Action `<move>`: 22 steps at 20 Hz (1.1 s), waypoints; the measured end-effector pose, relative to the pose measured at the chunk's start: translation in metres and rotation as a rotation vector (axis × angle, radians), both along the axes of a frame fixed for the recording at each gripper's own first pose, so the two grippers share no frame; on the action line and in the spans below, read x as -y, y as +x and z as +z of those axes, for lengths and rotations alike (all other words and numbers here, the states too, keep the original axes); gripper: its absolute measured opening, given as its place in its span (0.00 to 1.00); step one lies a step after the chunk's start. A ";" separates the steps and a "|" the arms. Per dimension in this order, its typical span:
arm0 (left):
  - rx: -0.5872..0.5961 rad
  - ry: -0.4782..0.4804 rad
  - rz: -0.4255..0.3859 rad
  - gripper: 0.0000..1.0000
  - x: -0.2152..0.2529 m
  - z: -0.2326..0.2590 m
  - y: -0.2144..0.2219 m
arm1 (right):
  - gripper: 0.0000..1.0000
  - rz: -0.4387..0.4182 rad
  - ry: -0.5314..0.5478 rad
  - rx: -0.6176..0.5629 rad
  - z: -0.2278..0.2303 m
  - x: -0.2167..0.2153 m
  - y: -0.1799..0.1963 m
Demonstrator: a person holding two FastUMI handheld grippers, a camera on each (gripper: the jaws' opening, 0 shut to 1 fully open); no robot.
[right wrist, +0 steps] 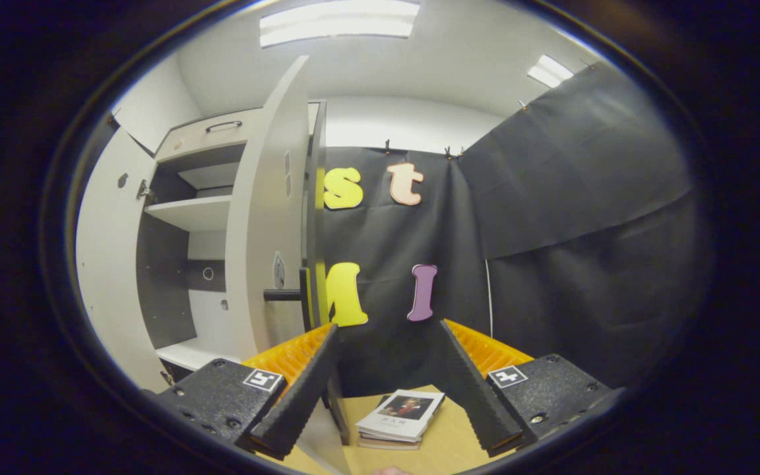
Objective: Grasp the bottle in the cabinet with the left hand and place it on the coaster, then close the right door with the right hand and the left door with the left hand.
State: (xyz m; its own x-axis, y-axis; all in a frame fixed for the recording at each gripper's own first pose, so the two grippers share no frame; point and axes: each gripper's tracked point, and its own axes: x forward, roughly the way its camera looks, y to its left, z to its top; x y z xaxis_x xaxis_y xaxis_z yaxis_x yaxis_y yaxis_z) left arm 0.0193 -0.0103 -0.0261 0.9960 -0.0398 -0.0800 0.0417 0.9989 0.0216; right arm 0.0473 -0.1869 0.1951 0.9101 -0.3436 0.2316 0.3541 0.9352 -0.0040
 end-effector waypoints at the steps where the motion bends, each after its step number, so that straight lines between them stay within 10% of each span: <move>1: 0.010 0.000 -0.007 0.95 0.001 0.003 0.002 | 0.98 0.002 -0.015 -0.001 0.000 -0.006 0.000; 15: 0.010 0.031 0.050 0.95 -0.028 0.004 -0.008 | 0.94 0.334 -0.132 -0.057 -0.018 -0.159 0.063; 22: -0.013 0.034 0.076 0.95 -0.038 0.002 -0.011 | 0.98 0.340 -0.142 -0.067 -0.020 -0.169 0.072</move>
